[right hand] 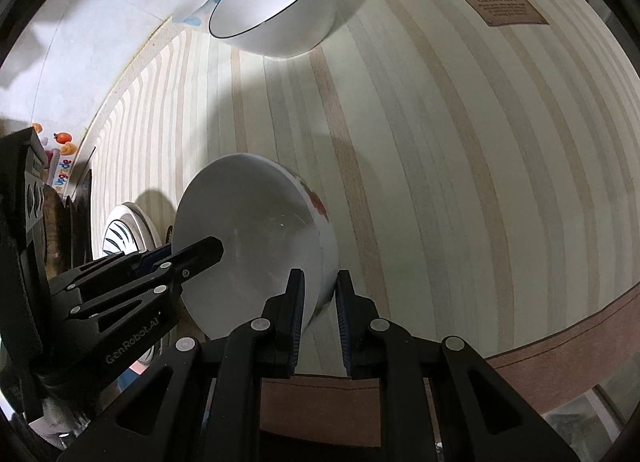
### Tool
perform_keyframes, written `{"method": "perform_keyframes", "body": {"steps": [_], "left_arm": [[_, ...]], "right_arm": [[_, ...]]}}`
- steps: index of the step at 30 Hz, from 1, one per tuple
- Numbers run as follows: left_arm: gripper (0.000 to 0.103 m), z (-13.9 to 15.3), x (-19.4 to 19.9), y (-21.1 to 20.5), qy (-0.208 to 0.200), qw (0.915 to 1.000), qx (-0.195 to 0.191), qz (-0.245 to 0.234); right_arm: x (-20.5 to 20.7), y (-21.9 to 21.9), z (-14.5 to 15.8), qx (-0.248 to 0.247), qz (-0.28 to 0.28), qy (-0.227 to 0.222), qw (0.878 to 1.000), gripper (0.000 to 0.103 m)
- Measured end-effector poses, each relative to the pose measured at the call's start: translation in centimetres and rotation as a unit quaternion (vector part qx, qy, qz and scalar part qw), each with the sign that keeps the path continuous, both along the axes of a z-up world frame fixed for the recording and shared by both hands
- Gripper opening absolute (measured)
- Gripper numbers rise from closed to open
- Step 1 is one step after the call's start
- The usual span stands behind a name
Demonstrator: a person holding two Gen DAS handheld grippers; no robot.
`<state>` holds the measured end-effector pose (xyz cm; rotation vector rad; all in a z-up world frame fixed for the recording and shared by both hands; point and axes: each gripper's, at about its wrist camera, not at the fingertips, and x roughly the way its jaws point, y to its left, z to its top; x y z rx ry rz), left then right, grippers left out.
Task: Organize plates and bowls
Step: 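Grasp the plain white bowl rim with the left gripper while the right holds its bowl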
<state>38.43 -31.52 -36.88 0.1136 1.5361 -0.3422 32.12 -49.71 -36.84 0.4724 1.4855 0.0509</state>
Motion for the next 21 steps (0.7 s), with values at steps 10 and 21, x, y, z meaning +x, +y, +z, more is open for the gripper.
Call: {"method": "perform_keyframes", "body": {"steps": [10,21], "left_arm": [[0.016,5.7,1.3,1.1,-0.041,0.9991,-0.009,0.003],[0.025,5.3,14.1,-0.1,-0.037,0.9959,-0.054,0.062]], "right_arm": [[0.8,-1.7,2.7,0.019,-0.006,-0.014,1.0,0.02],[10.2,-6.4,6.5,0.019,-0.032,-0.083,0.996,0.042]]}}
